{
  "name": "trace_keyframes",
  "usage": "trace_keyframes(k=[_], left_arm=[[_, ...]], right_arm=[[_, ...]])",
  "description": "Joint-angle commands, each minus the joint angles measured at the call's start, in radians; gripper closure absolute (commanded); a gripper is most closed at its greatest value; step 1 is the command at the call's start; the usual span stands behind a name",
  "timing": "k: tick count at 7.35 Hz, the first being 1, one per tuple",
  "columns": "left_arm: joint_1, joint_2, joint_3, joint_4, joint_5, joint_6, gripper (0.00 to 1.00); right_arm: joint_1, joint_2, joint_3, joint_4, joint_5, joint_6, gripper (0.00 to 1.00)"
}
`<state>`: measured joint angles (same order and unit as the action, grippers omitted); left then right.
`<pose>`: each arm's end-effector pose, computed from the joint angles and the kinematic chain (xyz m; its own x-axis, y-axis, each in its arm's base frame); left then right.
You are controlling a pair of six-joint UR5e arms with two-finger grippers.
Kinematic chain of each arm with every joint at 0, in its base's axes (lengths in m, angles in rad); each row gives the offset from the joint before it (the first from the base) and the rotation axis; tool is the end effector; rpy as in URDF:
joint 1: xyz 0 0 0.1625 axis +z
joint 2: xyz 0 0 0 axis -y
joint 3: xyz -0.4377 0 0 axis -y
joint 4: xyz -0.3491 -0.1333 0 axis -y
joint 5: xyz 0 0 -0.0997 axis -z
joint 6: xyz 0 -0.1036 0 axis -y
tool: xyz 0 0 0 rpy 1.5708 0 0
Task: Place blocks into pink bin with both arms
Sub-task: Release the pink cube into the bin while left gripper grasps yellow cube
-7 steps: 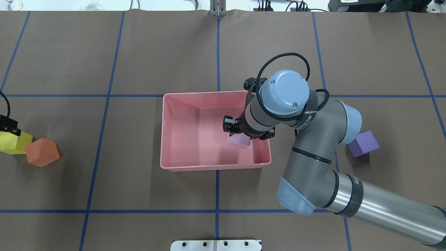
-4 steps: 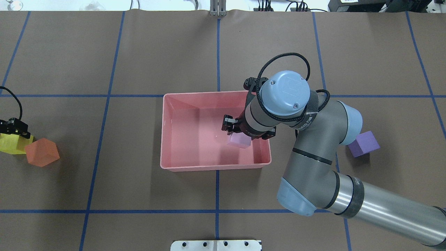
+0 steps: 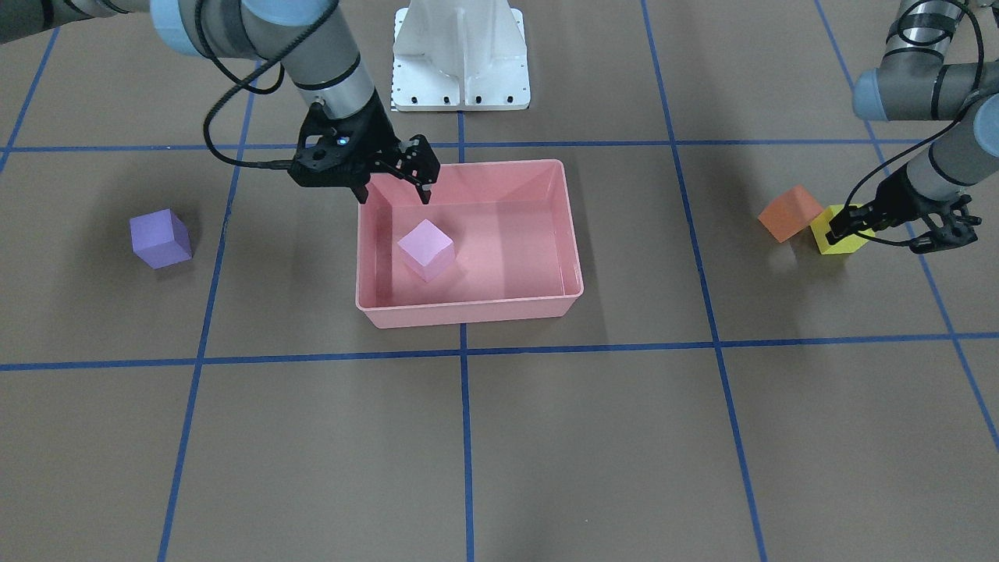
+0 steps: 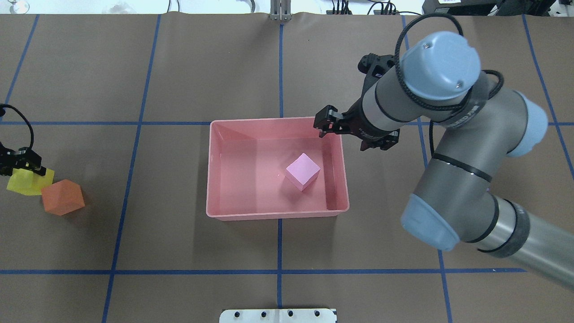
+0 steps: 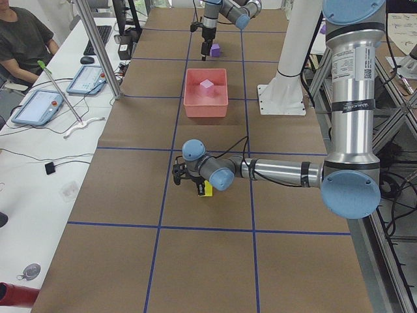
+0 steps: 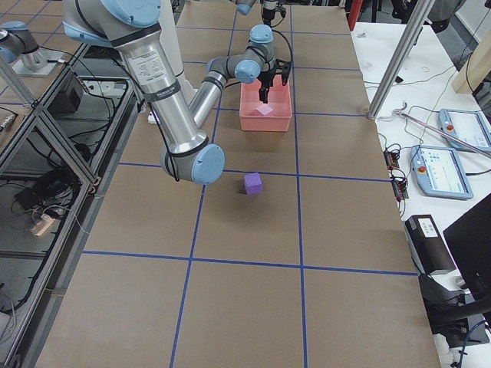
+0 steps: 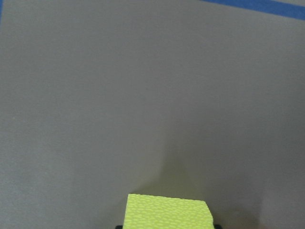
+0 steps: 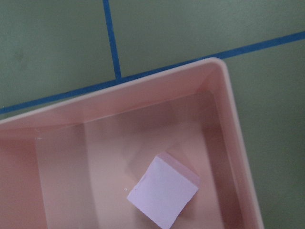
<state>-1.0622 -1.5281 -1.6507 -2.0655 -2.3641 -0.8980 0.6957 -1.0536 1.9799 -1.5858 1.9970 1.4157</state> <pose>0.1686 -0.4246 0.5989 0.6004 -0.1791 -0.7794 0.0800 0.9832 -0.1643 -0.3733 -0.4295 0.2429 0.5161 0.2477 0.8199 -0.2561 0.9581 -0.1282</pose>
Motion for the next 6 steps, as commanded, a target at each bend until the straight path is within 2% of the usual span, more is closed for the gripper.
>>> trace_keyframes(k=[1,2,3,4,5,6], left_arm=[[-0.082,-0.237,-0.107,0.284,-0.081,-0.149,1.00],[-0.076,-0.389,-0.116,0.394,-0.081,-0.305,1.00],[0.001,-0.471,-0.135,0.404,-0.070,-0.473,1.00],[0.136,-0.556,-0.133,0.406,-0.004,-0.625,1.00],[0.257,-0.640,-0.114,0.407,0.102,-0.741,1.00],[0.342,-0.702,-0.069,0.406,0.190,-0.803,1.00]], right_arm=[[0.089,-0.138,0.057,-0.017,0.045,-0.129,0.00],[0.091,-0.226,0.080,-0.007,0.046,-0.223,0.00],[0.106,-0.268,0.085,-0.006,0.045,-0.260,0.00],[0.119,-0.311,0.085,-0.005,0.045,-0.314,0.00],[0.145,-0.357,0.083,0.003,0.045,-0.407,0.00],[0.166,-0.406,0.079,0.007,0.043,-0.494,0.00]])
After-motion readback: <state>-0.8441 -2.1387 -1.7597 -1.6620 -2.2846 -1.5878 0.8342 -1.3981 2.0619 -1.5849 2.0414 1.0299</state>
